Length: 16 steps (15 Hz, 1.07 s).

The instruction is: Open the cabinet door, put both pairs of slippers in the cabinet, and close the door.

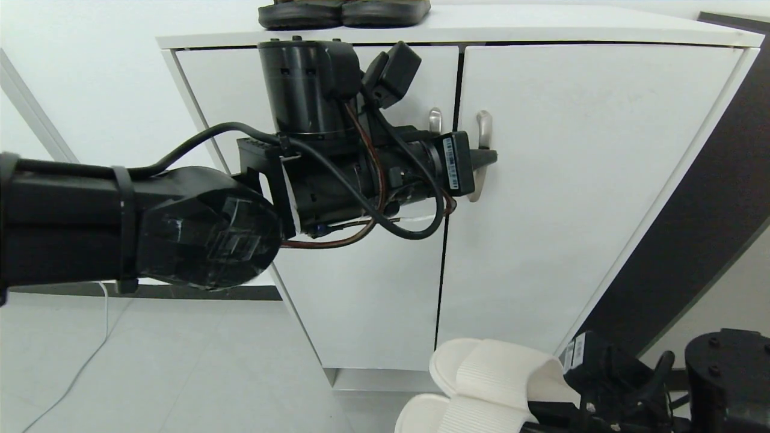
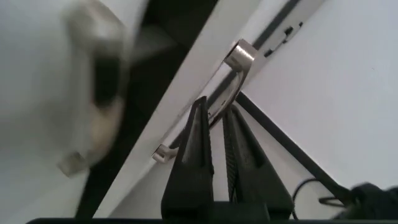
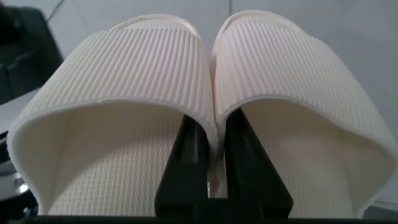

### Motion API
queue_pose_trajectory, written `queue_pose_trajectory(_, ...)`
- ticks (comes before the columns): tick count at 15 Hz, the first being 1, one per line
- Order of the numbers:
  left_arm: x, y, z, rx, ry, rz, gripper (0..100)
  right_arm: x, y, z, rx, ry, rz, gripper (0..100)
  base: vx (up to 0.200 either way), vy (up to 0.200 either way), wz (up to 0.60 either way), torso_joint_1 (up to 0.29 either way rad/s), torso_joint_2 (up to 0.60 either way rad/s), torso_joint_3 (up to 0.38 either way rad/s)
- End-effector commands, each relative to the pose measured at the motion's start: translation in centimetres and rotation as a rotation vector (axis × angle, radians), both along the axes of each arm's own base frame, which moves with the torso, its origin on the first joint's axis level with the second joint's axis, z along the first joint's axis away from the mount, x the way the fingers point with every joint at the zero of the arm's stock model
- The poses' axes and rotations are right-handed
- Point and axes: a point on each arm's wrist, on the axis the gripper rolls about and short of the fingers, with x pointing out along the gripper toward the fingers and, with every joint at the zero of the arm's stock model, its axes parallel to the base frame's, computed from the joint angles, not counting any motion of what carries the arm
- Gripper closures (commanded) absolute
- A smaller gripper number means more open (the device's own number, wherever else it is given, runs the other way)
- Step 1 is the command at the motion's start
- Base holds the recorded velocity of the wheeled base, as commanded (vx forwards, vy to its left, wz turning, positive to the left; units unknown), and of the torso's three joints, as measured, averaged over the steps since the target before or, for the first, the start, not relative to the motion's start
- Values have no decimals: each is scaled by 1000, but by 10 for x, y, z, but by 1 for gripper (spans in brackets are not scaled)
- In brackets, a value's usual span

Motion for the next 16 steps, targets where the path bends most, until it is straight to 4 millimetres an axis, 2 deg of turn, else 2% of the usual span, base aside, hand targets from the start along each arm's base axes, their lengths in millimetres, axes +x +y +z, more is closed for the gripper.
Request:
queue_pose_trajectory(1, -19, 6, 5, -2, 0, -24, 100, -9, -8, -1, -2, -14, 56, 100, 0, 0, 0, 0, 0, 0)
queue_pose_trajectory(5, -44, 13, 8, -4, -3, -61, 100, -13, -11, -6, -30, -25, 94, 100, 0, 0, 0, 0, 0, 0)
queue_pose_trajectory(10, -72, 37, 9, -2, -3, -52, 100, -16, -13, -7, -39, -41, 114, 100, 0, 0, 0, 0, 0, 0)
queue_pose_trajectory(11, -74, 41, 9, -4, -3, -47, 100, -16, -13, -7, -40, -42, 115, 100, 0, 0, 0, 0, 0, 0)
queue_pose_trajectory(13, -64, 49, 9, -7, 1, -6, 100, -17, -12, -7, -40, -43, 120, 100, 0, 0, 0, 0, 0, 0)
queue_pose_trajectory(16, -53, 45, 5, -3, 22, 9, 100, -21, -12, -8, -38, -78, 150, 100, 0, 0, 0, 0, 0, 0)
